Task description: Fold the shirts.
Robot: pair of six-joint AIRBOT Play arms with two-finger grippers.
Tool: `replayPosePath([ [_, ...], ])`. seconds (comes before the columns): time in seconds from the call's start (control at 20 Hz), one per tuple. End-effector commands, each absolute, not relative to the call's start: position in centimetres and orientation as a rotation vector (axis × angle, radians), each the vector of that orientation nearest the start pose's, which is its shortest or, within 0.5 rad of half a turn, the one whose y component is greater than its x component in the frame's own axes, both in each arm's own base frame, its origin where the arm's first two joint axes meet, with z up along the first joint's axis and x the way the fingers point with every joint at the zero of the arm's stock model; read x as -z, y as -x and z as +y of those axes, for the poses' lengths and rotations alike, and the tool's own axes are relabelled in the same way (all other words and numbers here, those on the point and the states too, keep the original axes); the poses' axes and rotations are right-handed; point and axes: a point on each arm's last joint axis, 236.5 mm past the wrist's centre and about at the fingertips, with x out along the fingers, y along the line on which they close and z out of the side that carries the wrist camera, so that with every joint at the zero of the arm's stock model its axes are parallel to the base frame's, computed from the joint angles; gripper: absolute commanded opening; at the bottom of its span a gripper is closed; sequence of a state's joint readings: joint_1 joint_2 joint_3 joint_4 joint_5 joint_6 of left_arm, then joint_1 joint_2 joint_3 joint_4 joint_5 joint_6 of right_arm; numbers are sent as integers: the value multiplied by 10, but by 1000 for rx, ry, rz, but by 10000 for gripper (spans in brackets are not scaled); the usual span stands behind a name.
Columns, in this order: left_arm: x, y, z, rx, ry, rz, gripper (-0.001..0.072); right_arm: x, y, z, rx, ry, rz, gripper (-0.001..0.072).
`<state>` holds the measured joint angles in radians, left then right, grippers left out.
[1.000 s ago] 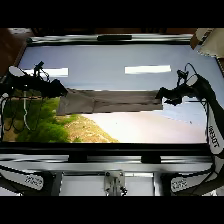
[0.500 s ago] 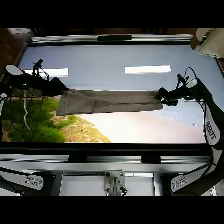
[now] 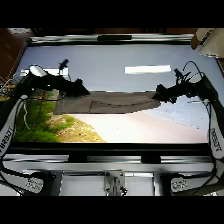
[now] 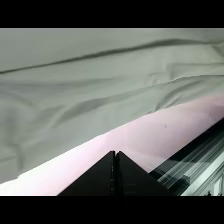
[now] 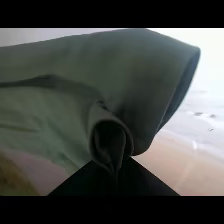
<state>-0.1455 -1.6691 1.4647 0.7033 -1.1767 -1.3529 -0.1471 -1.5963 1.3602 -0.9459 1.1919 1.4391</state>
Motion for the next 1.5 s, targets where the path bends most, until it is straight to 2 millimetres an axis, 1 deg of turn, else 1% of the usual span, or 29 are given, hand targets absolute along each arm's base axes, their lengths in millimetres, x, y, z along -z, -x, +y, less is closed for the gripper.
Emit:
replayPosePath([
  [0.0,5,-424,-308,704,553,1293,34,-74,-419,77,-343,-565,1202,64],
  [0.05,13,-422,-329,706,562,1284,34,-99,-407,80,-356,-557,1173,64],
  [0.1,18,-419,-350,717,587,1277,34,-120,-396,82,-363,-550,1147,64],
  [0.2,25,-409,-393,737,672,1270,34,-156,-373,87,-364,-556,1096,64],
  [0.3,25,-395,-445,767,774,1251,34,-184,-354,91,-358,-571,1051,64],
  [0.35,28,-386,-468,780,799,1246,33,-195,-345,92,-357,-578,1032,64],
  [0.4,31,-378,-485,787,811,1246,33,-204,-336,94,-361,-577,1019,64],
  [0.45,34,-373,-496,797,813,1250,33,-211,-328,95,-362,-574,1006,64],
  [0.5,35,-369,-502,811,805,1258,33,-218,-324,96,-363,-570,985,64],
  [0.55,34,-370,-500,820,799,1257,33,-224,-321,96,-363,-568,965,64],
  [0.6,28,-375,-493,847,776,1240,32,-226,-321,96,-362,-569,957,64],
  [0.65,19,-383,-482,870,737,1208,31,-225,-323,96,-358,-575,960,64],
  [0.7,9,-394,-465,871,690,1176,31,-222,-326,96,-357,-579,964,64],
  [0.8,-22,-421,-414,847,593,1113,30,-210,-342,101,-350,-534,966,64],
  [0.85,-39,-434,-384,827,546,1076,30,-202,-352,110,-359,-508,970,64],
  [0.9,-60,-448,-349,796,508,1034,30,-193,-363,126,-383,-486,974,63],
  [0.95,-80,-459,-314,753,495,1001,30,-182,-375,147,-420,-471,976,64],
  [1.0,-105,-467,-277,714,487,959,31,-172,-387,169,-451,-466,975,64],
  [1.05,-129,-468,-245,689,491,923,31,-159,-399,193,-477,-464,974,64],
  [1.1,-155,-465,-214,666,493,887,31,-146,-407,217,-504,-465,977,64],
  [1.15,-177,-458,-185,638,480,855,32,-132,-413,245,-536,-474,982,64],
  [1.2,-195,-449,-160,605,454,826,32,-118,-417,274,-569,-483,982,64],
  [1.3,-219,-430,-116,518,375,788,32,-91,-420,325,-619,-507,978,64],
  [1.4,-232,-410,-88,442,318,780,32,-60,-421,360,-625,-533,994,64],
  [1.45,-236,-402,-81,422,291,779,32,-42,-420,371,-620,-545,1016,64],
])
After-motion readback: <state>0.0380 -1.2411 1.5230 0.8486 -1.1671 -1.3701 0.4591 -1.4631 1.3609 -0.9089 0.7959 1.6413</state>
